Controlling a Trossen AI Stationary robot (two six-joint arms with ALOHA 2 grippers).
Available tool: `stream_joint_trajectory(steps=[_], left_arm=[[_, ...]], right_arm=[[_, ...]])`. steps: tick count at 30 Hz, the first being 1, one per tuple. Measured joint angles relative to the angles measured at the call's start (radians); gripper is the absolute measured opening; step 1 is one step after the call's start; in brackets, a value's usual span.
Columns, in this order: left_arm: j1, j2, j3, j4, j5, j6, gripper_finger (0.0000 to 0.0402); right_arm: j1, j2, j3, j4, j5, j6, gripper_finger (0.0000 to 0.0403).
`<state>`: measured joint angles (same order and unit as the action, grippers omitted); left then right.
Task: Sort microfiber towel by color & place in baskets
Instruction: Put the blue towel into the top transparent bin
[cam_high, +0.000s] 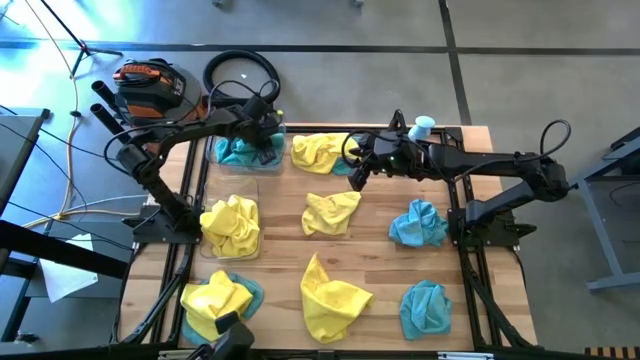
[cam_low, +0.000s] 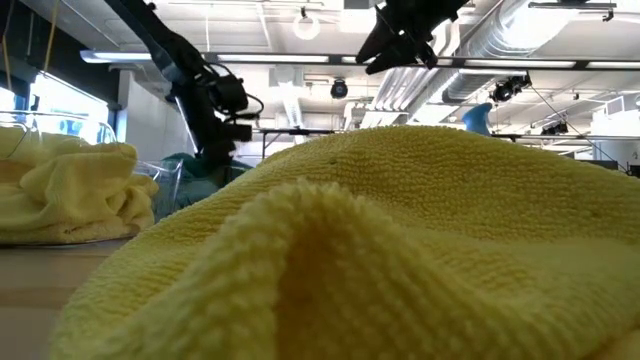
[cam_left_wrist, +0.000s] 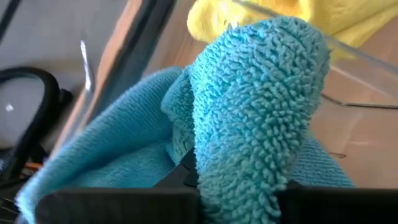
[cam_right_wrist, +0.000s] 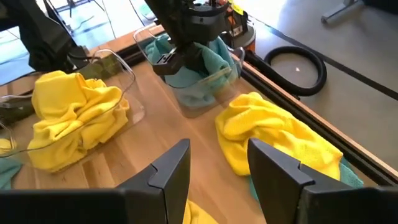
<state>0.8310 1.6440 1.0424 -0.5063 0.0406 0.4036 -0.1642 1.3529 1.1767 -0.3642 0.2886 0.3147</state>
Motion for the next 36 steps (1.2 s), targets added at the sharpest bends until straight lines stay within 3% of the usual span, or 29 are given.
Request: stream_joint_trajectory(steps=[12,20,29,36], left_arm=[[-0.001,-0.124,0.052,-0.106,-0.026,-0.028,0.0121],[-0.001,-0.207,0.128,-0.216,-0.094,-0.027,0.0149],[0.000,-0.145,0.128,-0.223,-0.104,-0.088,0.0135],[-0.001,-0.006,0.066,-0.227,-0.052,-0.123,0.0056]], right_arm=[[0.000,0.000,0.000,-0.010,0.044,0.000,0.0156],[-0.002,0.000,0.000,-0.013,0.048,-0.002,0.0156],[-0.002,0.000,0.000,-0.013,0.048,0.000,0.0156],[-0.002,0.000,0.000,-0.013,0.046,0.024,0.0156]])
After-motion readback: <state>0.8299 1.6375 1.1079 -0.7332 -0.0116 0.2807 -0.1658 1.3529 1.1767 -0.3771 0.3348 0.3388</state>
